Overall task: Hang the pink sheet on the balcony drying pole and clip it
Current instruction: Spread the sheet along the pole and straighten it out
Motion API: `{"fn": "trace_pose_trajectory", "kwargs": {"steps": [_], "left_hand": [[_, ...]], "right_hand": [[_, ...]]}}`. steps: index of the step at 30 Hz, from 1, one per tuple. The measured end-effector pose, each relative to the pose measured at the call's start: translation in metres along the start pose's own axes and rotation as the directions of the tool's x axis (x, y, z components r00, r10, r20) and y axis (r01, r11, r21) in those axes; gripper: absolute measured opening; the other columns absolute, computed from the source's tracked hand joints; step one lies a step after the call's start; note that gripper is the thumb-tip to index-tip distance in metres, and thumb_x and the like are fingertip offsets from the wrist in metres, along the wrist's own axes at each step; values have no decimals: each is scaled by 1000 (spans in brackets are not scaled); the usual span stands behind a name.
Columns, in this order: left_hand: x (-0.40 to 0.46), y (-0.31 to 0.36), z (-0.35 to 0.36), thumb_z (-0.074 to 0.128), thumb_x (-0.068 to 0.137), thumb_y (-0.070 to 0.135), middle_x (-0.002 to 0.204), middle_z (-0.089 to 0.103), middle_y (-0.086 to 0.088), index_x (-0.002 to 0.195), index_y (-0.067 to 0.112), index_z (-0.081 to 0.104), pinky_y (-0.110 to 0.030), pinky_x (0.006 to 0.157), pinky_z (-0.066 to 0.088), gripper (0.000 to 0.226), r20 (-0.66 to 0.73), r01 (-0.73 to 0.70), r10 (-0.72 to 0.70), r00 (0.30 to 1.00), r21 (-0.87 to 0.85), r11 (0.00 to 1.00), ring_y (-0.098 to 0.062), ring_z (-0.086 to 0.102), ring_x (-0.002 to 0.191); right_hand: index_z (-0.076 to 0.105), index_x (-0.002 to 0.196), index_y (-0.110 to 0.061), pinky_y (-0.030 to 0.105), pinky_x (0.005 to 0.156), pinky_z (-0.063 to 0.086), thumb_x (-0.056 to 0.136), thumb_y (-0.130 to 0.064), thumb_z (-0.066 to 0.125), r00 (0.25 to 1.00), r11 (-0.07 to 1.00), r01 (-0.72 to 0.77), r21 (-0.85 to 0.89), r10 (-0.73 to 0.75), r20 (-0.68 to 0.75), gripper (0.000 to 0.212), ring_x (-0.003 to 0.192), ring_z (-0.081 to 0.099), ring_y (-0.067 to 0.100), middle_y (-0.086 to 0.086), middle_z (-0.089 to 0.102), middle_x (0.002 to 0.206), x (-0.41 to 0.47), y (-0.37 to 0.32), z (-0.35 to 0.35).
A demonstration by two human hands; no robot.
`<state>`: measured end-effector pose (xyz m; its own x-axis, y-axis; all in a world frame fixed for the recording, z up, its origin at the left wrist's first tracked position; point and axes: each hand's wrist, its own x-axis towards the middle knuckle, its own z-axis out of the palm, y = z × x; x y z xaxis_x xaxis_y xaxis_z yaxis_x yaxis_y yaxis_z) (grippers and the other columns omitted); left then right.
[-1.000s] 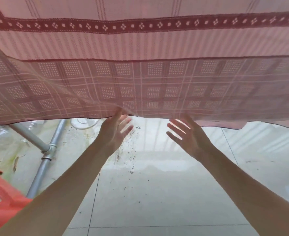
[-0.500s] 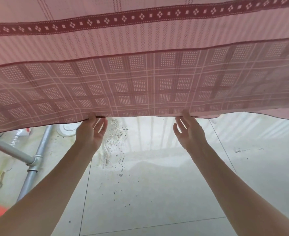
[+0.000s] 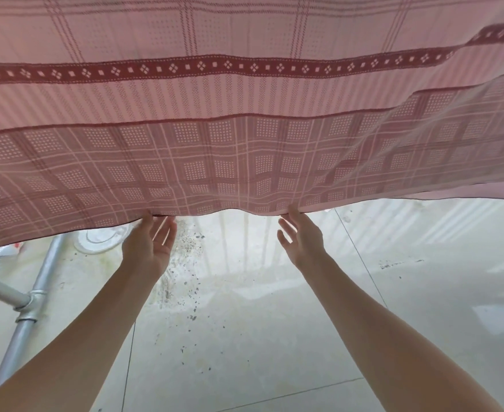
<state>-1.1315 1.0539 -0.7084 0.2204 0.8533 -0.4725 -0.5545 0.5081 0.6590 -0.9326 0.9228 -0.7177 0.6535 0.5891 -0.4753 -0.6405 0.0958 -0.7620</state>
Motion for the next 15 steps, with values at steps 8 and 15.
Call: {"fn": "trace_pose_trajectory", "kwargs": {"steps": [8,15], "left_hand": [[-22,-32,36,56,89,11,111,62,-8,100,10,57,-39,91,45,11,244,164,-224,944,243,956,-25,60,102],[-52,-62,70,55,91,19,113,59,-3,124,13,50,-34,90,47,34,395,-73,-345,852,741,667,-20,57,104]], "right_hand": [[63,89,-14,32,74,47,88,-26,61,999,995,-51,-87,52,10,12,94,62,18,-1,68,94,0,-17,-6],[57,116,-16,31,85,44,91,-34,51,991,638,7,-770,-109,-81,31,109,58,25,8,62,122,-32,-47,-42]]}}
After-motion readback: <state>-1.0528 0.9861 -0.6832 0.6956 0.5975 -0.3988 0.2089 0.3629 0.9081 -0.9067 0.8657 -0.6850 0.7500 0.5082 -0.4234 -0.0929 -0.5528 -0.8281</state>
